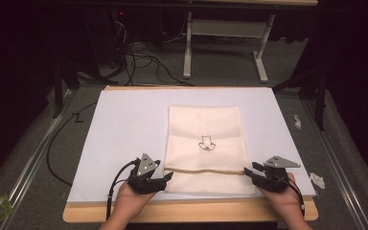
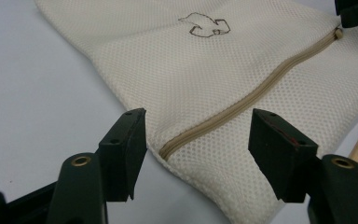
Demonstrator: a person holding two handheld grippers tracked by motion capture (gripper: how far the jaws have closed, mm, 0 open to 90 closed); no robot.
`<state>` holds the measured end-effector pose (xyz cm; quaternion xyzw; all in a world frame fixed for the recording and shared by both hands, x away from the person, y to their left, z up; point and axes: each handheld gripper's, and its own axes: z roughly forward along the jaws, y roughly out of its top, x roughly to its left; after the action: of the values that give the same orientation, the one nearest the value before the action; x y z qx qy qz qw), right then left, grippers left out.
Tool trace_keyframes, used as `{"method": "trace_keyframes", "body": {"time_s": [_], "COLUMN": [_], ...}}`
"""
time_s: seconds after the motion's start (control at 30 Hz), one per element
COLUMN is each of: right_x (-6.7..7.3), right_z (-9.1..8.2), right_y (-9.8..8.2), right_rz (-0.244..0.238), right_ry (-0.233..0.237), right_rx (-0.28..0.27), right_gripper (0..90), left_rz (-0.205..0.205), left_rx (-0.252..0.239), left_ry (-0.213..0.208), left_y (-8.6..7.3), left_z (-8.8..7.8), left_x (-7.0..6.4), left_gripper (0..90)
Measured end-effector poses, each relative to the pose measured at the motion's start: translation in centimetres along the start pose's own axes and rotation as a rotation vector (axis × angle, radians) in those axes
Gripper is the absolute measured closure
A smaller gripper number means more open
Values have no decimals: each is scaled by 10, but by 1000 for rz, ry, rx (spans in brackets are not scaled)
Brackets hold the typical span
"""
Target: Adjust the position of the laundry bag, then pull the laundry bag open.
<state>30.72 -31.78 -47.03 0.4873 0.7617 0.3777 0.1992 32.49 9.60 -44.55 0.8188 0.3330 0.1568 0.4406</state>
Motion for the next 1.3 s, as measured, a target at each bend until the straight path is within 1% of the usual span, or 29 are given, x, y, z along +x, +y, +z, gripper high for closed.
{"method": "trace_keyframes", "body": {"time_s": [0.1,0.13,0.17,0.2,0.23,0.27,0.33,0.37,0.4,0.43,0.47,0.53,0.6,0.63,0.67,0.7,0.77,0.83,0.9,0.97,1.07,1.17,1.23,1.27,1.3], "right_x": [-4,-5,-7,-7,-9,-9,-10,-10,-10,-10,-11,-12,-14,-14,-14,-14,-12,-11,-10,-7,-4,-1,0,0,0], "right_z": [-2,-3,-3,-3,-3,-2,-1,0,0,1,2,2,2,2,2,2,2,2,2,2,1,-2,-5,-6,-8], "right_y": [-3,-4,-5,-5,-7,-8,-8,-9,-9,-9,-9,-9,-10,-9,-9,-8,-7,-6,-6,-5,-3,0,3,5,8], "right_rz": [7,15,22,22,34,31,34,25,25,29,30,49,54,62,61,60,43,50,45,29,-6,-36,-52,-61,-72], "right_ry": [15,11,17,17,42,53,63,65,65,67,74,87,94,95,98,94,81,85,92,81,61,55,61,63,60], "right_rx": [8,11,16,16,25,31,39,44,44,54,53,54,50,54,61,67,72,79,81,82,80,72,56,45,35], "right_gripper": [603,623,648,648,675,678,685,683,683,681,681,681,682,682,685,693,733,781,823,846,852,852,852,852,852], "left_rz": [-5,-7,-5,-5,2,10,31,47,47,60,57,56,41,31,20,9,-1,1,-6,-19,-24,-41,-53,-57,-52], "left_rx": [-22,-31,-34,-34,-40,-39,-28,-20,-20,-6,-7,0,-3,-4,-7,-11,-13,-13,-11,-14,-8,0,7,9,10], "left_ry": [-12,-15,-25,-25,-34,-33,-24,-18,-18,-22,-21,-18,-18,-25,-32,-38,-55,-66,-86,-116,-161,-213,-256,-273,-280], "left_y": [4,5,6,6,7,7,5,4,4,2,1,0,0,0,0,0,1,2,4,6,9,14,19,22,25], "left_z": [1,1,2,2,4,5,6,6,6,6,6,5,5,5,5,5,6,8,10,13,20,30,37,41,45], "left_x": [-4,-5,-6,-6,-9,-10,-14,-15,-15,-17,-17,-17,-16,-16,-15,-16,-17,-20,-23,-26,-33,-42,-48,-52,-56], "left_gripper": [370,370,370,370,370,370,370,370,370,370,370,370,370,371,374,376,383,392,396,408,425,448,466,476,487]}}
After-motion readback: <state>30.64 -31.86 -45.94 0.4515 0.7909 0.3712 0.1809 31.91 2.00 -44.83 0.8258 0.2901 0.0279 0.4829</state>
